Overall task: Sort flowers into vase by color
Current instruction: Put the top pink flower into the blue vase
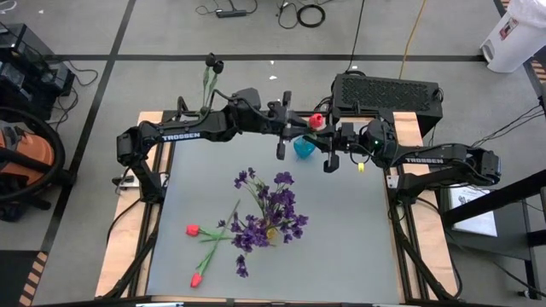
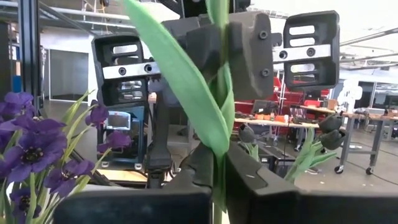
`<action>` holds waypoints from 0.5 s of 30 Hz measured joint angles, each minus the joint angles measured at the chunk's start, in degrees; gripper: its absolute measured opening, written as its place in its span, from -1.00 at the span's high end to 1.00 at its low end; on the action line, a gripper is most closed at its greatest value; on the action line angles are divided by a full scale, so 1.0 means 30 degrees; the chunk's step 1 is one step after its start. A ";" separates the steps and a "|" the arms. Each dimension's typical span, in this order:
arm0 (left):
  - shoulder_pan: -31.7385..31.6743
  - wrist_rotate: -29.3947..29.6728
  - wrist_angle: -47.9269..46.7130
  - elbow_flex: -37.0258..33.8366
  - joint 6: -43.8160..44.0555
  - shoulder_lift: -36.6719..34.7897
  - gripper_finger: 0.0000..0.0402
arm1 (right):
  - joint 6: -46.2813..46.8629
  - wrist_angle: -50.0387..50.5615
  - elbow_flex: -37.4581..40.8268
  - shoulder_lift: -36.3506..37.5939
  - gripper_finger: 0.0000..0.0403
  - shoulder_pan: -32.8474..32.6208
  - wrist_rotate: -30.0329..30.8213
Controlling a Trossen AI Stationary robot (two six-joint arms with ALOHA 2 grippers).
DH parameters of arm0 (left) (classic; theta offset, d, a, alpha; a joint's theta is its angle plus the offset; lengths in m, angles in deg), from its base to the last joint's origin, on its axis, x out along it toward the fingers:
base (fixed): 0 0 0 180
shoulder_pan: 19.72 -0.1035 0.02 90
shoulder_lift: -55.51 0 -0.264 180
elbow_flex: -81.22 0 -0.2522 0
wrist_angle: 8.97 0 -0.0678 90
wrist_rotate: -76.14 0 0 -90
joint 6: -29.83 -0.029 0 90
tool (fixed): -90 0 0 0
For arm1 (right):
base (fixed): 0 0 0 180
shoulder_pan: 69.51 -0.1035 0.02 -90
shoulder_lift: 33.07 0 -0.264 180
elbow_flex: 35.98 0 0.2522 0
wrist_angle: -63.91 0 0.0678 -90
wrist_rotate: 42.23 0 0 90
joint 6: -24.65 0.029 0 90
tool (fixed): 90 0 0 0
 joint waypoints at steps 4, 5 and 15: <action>0.0000 0.0012 -0.0135 0.0000 -0.0002 0.0000 0.60 | -0.0096 -0.0022 0.0000 0.0000 0.99 0.0005 0.0009; 0.0000 0.0014 -0.0285 0.0000 -0.0086 0.0000 0.56 | -0.0125 -0.0022 0.0000 0.0000 0.99 0.0005 0.0060; 0.0000 0.4465 -0.3441 0.0007 -0.0835 -0.1156 0.41 | -0.0780 0.0483 0.0007 0.0785 1.00 0.0388 0.1970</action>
